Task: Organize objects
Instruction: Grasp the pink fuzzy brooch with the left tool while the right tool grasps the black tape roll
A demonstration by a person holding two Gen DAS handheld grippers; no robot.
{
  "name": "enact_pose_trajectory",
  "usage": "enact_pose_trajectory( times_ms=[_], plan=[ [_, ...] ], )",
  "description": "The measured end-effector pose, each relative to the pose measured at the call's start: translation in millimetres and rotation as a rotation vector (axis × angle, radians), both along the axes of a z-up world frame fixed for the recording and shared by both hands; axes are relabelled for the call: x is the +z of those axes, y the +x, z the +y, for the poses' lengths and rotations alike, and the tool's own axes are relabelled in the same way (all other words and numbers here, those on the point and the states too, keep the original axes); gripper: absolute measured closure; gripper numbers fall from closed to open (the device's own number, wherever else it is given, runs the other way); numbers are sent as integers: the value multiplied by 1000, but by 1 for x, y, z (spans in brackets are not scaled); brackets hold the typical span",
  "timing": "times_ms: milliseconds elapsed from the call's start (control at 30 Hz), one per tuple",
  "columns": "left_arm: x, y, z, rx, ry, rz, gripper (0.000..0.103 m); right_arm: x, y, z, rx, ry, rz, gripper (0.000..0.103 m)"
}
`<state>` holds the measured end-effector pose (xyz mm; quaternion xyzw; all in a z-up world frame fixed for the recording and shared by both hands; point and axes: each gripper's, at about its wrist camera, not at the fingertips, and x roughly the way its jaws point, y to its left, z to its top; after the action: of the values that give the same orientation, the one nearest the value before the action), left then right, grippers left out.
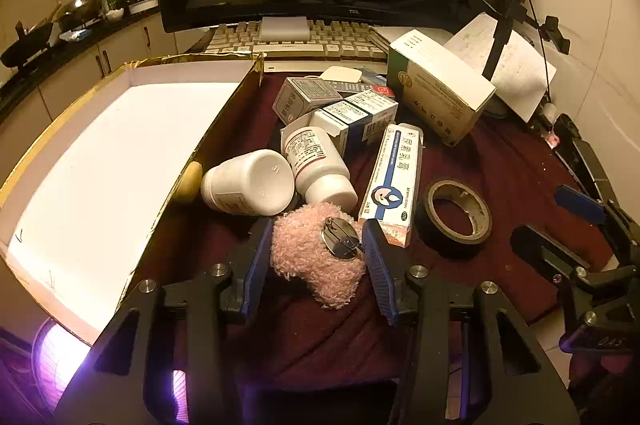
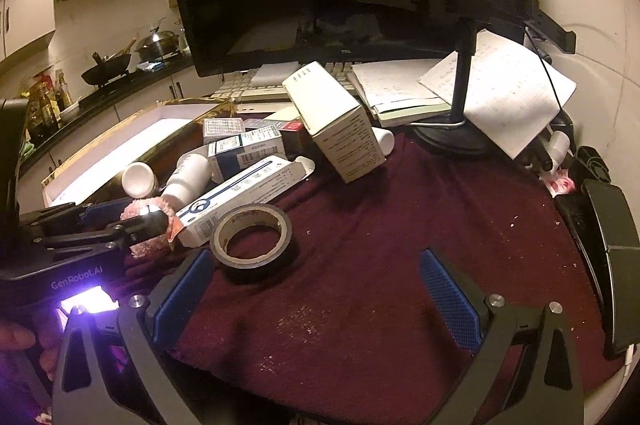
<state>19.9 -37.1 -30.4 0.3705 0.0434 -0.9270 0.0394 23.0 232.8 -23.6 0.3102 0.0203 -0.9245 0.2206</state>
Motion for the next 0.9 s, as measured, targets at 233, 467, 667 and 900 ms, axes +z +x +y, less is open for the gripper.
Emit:
enact_pose_trajectory(
  times_ms=[233,467,667,900],
  plan=[
    [0,1,1,-2,-6,-1,58,0,1,-9,29,15,4,1],
    [1,13,-7,-9,51,-1,58,-2,1,-17,57,40,6,1],
    [2,18,-12,-21,104,-4,58,-5,-7,-27,91,38,-13,1],
    [2,18,-10,-20,94,-6,58,-17,-28,-46,102,67,-67,14]
  ],
)
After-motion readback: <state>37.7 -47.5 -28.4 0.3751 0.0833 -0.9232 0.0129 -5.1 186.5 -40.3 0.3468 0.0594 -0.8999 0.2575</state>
